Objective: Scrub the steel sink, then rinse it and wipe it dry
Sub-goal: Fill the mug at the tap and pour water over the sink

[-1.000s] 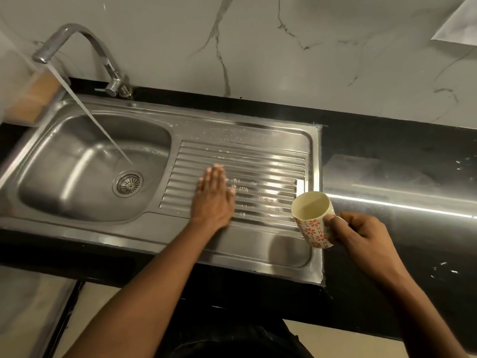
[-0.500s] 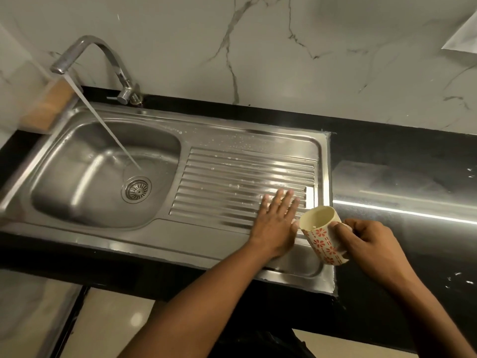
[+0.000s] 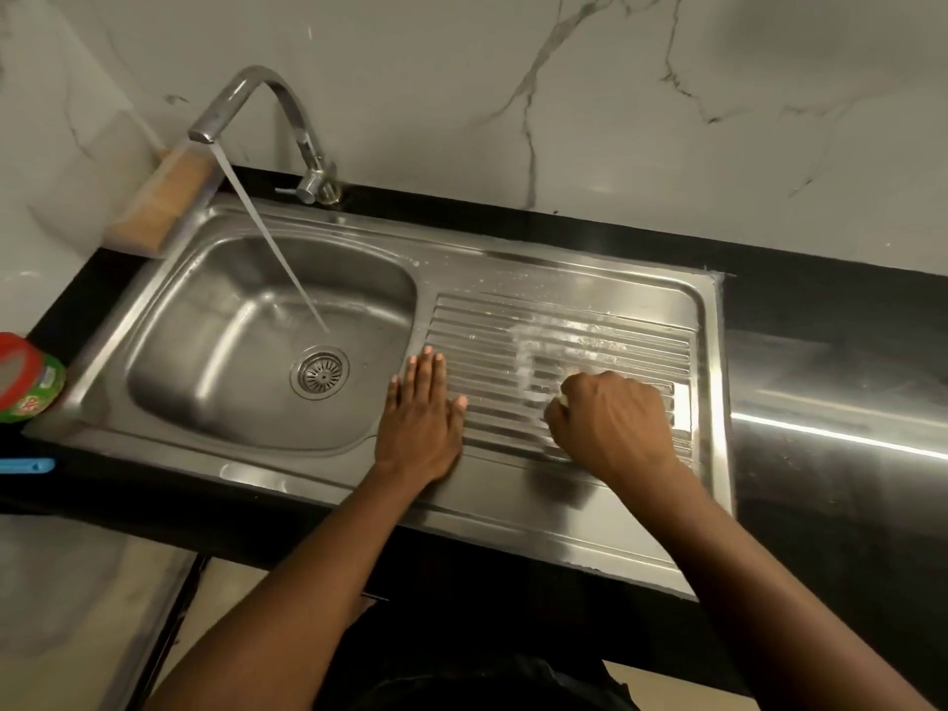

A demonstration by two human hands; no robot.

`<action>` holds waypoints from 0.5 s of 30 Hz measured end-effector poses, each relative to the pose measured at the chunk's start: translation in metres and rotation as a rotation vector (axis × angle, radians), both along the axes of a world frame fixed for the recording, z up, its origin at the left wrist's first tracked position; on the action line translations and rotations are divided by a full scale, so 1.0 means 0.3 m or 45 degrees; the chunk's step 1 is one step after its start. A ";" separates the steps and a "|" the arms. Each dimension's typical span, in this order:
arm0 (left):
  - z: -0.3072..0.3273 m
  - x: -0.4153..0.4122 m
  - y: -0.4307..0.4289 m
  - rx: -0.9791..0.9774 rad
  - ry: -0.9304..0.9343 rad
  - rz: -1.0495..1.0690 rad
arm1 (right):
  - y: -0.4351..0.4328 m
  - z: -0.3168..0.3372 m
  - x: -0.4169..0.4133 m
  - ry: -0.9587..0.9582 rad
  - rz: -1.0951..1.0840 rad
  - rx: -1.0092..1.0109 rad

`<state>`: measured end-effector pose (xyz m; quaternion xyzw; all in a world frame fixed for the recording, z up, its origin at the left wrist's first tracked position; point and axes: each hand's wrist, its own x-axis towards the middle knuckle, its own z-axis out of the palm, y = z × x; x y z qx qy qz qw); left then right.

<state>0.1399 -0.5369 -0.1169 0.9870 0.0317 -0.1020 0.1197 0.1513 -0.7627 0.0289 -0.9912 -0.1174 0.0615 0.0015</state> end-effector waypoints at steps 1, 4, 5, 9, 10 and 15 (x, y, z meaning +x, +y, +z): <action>0.001 -0.005 0.026 -0.022 0.009 0.027 | 0.021 0.000 -0.007 0.007 0.022 -0.019; -0.004 -0.016 0.106 -0.119 0.048 0.075 | 0.082 0.002 -0.024 0.024 0.016 -0.021; -0.011 -0.017 0.132 -0.156 0.062 0.089 | 0.098 0.008 -0.029 0.019 0.002 -0.009; -0.019 -0.005 0.257 -0.308 0.128 0.156 | 0.177 0.032 -0.012 0.045 -0.098 0.114; -0.011 0.000 0.293 -0.326 0.139 0.157 | 0.204 0.035 0.005 0.046 -0.121 0.155; 0.073 0.046 0.483 -0.458 0.059 0.272 | 0.409 0.021 0.119 0.274 -0.214 0.544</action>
